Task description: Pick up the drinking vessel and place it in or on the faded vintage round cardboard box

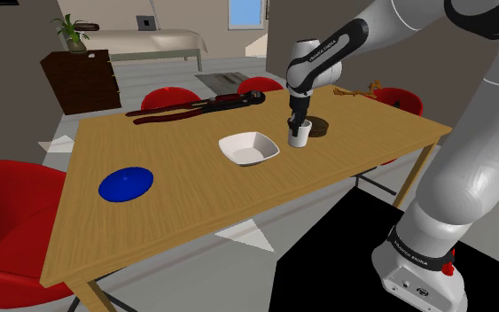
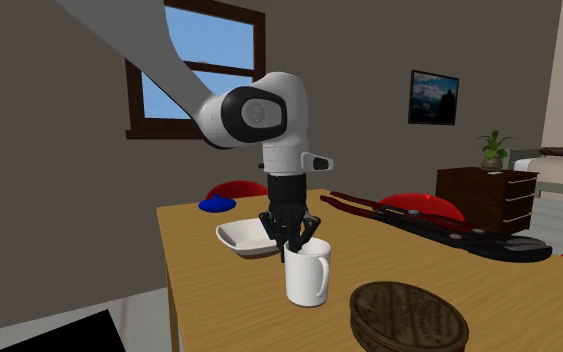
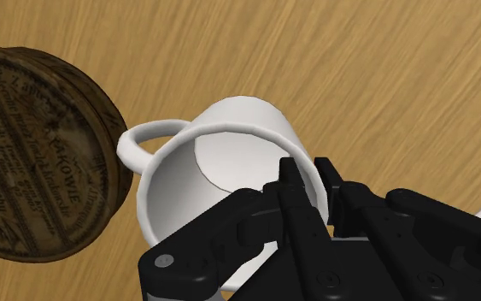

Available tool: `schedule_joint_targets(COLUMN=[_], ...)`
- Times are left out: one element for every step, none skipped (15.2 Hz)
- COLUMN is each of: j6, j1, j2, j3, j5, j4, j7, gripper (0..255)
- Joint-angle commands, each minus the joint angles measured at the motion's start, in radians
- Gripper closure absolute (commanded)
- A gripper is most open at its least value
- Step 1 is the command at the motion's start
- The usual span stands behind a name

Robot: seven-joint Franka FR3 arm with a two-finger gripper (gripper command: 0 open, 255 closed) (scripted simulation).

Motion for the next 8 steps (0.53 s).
schedule_joint_targets(j6=[0.0, 0.0, 0.0, 0.0, -0.013, -0.026, -0.04, -0.053], j1=[0.0, 0.0, 0.0, 0.0, 0.0, 0.0, 0.001, 0.001], j2=[0.0, 0.0, 0.0, 0.0, -0.008, -0.016, -0.023, -0.031], j3=[0.0, 0.0, 0.0, 0.0, 0.0, 0.0, 0.0, 0.001], j5=[0.0, 0.0, 0.0, 0.0, -0.001, -0.001, -0.001, -0.002], j4=[0.0, 0.0, 0.0, 0.0, 0.005, 0.011, 0.017, 0.023], j7=[0.0, 0.0, 0.0, 0.0, 0.0, 0.0, -0.001, -0.001], gripper=[255, 255, 255, 255, 255, 255, 255, 255])
